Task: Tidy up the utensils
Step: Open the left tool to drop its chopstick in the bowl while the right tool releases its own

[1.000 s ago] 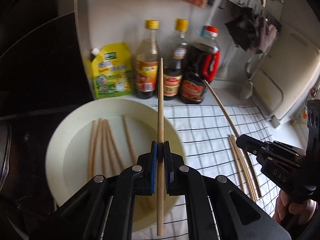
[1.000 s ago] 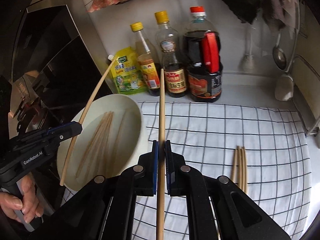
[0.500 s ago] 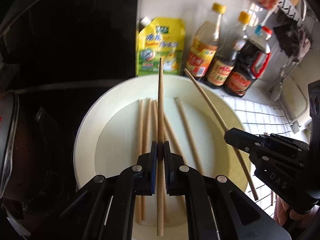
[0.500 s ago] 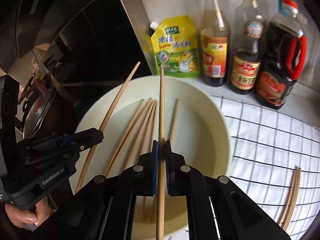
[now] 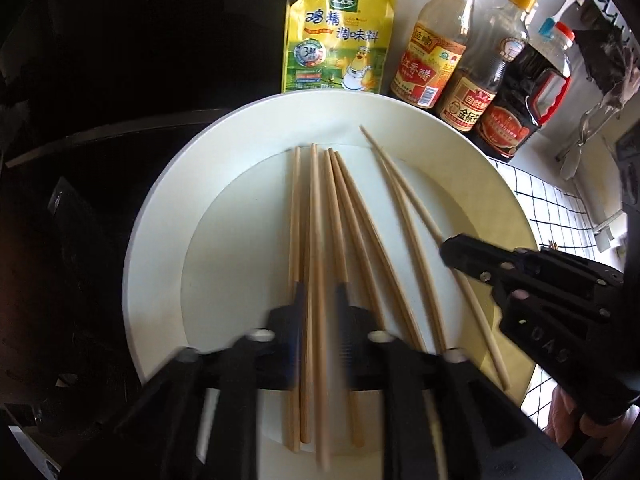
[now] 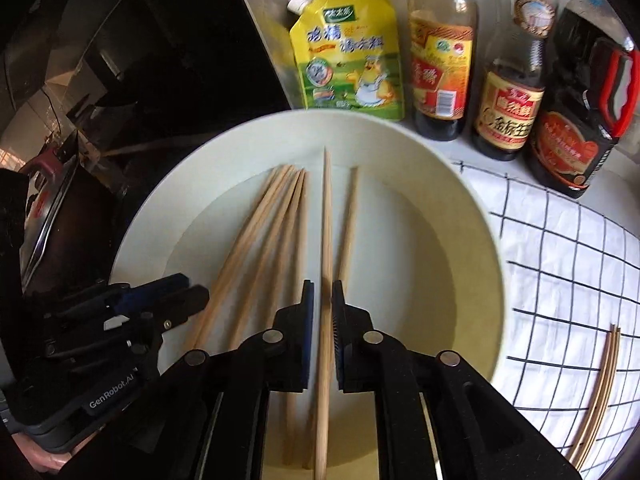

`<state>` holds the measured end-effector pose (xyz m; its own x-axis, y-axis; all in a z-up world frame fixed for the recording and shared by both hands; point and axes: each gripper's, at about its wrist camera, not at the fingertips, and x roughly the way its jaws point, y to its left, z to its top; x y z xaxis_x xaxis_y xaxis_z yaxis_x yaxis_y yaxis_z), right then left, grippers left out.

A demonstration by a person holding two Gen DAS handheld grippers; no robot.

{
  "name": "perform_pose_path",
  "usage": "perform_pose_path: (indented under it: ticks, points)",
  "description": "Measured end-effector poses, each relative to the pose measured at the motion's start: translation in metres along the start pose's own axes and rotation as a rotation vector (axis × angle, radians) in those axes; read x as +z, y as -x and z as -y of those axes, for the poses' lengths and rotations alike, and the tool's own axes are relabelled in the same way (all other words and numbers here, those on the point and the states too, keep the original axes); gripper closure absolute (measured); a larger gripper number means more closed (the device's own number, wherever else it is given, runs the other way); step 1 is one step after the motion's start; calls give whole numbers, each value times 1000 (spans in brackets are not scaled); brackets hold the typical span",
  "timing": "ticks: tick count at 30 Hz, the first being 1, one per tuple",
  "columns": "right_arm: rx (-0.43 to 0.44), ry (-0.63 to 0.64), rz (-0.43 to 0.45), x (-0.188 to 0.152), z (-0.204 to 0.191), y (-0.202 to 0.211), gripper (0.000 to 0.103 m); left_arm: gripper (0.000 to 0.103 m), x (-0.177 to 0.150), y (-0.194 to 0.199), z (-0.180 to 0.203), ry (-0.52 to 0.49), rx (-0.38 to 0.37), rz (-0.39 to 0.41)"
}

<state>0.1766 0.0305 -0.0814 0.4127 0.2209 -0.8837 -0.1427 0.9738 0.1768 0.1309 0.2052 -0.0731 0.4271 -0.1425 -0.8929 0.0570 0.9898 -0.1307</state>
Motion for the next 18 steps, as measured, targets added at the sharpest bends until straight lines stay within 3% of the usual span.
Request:
perform_pose_path:
  ticks: [1,2,8,18]
  points:
    - [-10,3,15,0,1,4,92,48,0,2,-1,6,8,12]
    - [-18,6,23,-1,2,6,92,42,0,6,-3,12,20,33]
    - [-23,-10,28,-9,9,17,91,41,1,16,-9,40,42,60]
    - [-31,-14,57,-26,13,43,85,41,-8,31,5,1,35,81]
